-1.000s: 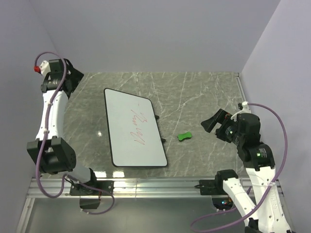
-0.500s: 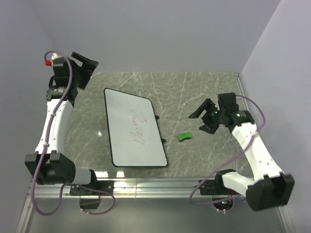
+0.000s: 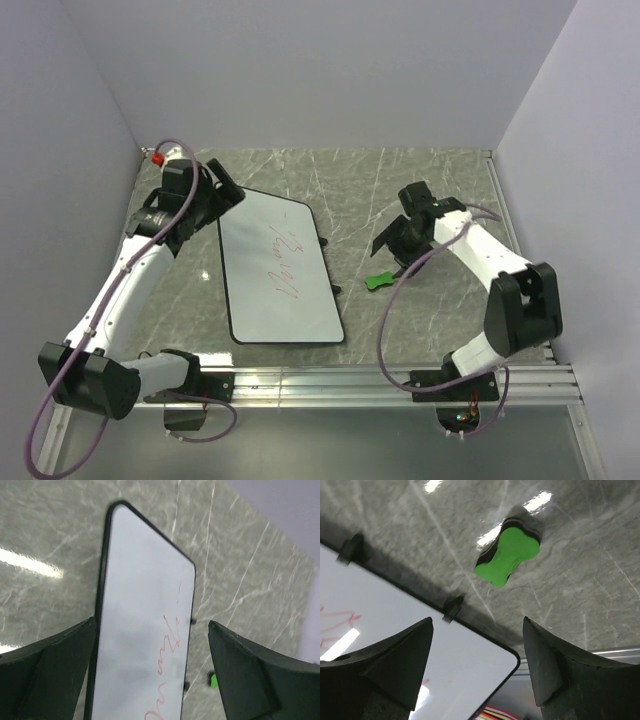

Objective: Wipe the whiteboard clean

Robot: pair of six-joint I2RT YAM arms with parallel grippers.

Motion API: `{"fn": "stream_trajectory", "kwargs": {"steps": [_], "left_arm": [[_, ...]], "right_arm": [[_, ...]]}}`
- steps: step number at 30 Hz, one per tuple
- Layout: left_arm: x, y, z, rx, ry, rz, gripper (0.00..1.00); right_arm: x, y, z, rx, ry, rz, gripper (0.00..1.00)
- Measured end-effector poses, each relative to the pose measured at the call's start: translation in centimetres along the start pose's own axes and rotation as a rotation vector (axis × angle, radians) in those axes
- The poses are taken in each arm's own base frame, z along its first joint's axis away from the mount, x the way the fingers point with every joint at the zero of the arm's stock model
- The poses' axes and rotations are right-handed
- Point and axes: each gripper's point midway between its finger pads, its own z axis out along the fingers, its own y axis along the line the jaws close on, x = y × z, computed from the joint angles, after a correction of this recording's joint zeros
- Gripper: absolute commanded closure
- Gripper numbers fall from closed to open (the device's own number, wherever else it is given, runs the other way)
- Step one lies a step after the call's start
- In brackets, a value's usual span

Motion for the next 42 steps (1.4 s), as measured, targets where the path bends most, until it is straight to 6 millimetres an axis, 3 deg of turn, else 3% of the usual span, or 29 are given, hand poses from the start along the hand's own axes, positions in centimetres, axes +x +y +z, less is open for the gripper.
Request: {"fn": "stream_trajectory", "kwargs": {"steps": [2, 7, 12, 18, 25, 33, 36, 42], "left_arm": [[1.5, -0.3, -0.2, 0.001, 0.036, 0.043, 0.01], [3.1, -1.6, -0.7, 0.034, 0.060, 0.113, 0.01], [3.7, -3.1, -1.6, 0.060, 0.052, 0.198, 0.00], [3.8, -5.5, -2.6, 0.107, 0.025, 0.276, 0.01], [3.9, -5.5, -2.6, 0.111, 0.027, 0.296, 0.00], [4.3, -5.2, -2.4, 0.108, 0.036, 0.306, 0.01], [4.8, -4.9, -2.2, 0.104, 0.048, 0.311, 0.00], [5.3, -5.3, -2.3, 0.118, 0.055, 0.320, 0.01]], "right_arm": [[0.0, -0.3, 1.2, 0.042, 0.016, 0.026, 0.22], [0.5, -0.4, 3.6, 0.118, 0.050, 0.066, 0.23], [0.1, 0.5, 5.1, 0.148, 0.040, 0.075, 0.26], [-0.3, -0.2, 6.3, 0.206, 0.018, 0.084, 0.27], [-0.7, -0.6, 6.4, 0.227, -0.010, 0.079, 0.32], [0.3, -1.5, 8.0, 0.287, 0.014, 0.058, 0.37], [0.3, -1.6, 8.1, 0.289, 0.012, 0.058, 0.44], [0.3, -1.9, 8.0, 0.303, 0.012, 0.057, 0.43]]}}
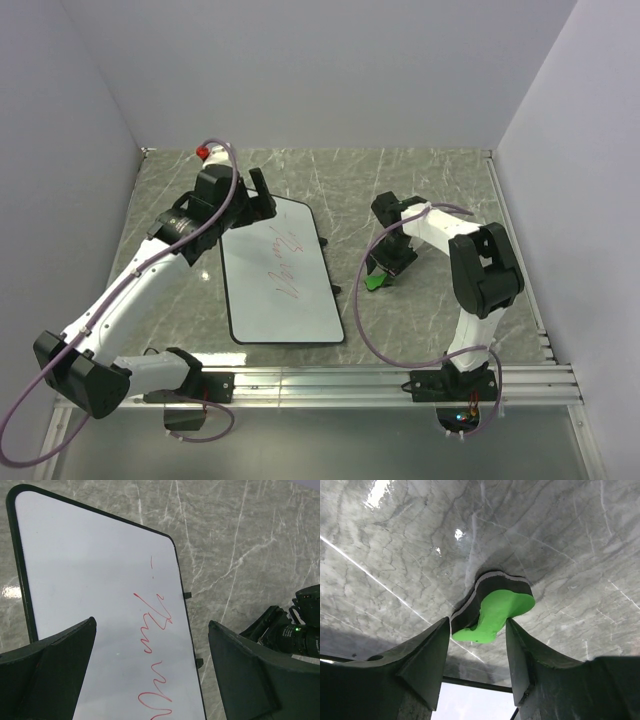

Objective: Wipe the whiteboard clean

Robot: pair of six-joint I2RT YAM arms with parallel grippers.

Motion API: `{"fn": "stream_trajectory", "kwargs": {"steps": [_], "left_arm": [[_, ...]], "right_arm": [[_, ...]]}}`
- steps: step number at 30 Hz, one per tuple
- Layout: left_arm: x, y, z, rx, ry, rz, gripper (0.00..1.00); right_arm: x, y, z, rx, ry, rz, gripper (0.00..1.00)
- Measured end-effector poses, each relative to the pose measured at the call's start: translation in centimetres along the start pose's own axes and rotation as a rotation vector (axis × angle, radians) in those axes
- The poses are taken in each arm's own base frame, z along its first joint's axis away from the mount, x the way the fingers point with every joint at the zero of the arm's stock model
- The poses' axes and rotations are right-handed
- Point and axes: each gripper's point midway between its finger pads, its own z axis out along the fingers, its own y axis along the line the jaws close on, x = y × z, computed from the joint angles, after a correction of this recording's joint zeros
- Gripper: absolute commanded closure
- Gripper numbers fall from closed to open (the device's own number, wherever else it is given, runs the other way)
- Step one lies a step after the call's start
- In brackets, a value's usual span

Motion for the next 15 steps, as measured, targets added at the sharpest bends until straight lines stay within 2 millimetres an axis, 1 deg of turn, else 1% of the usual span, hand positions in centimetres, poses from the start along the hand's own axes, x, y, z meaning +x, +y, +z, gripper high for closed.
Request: {"fn": "stream_trajectory", "kwargs": {"steps": [4, 6, 8, 15], "left_arm": [[0.1, -0.5, 0.0, 0.014, 0.000, 0.012, 0.01], [0.2, -0.6, -0.1, 0.017, 0.002, 0.015, 0.01], [0.3, -0.7, 0.0, 0.018, 0.003, 0.016, 0.01], [0.5, -0.7, 0.3, 0.016, 0.009, 0.019, 0.01]], "right_arm": [[0.1, 0.0, -0.2, -0.002, -0.003, -0.004, 0.37], [0.2, -0.1, -0.4, -0.004, -0.004, -0.008, 0.32], [0.3, -0.1, -0.5, -0.004, -0.004, -0.014, 0.30], [0.6, -0.6, -1.2, -0.001, -0.004, -0.018, 0.27]]}}
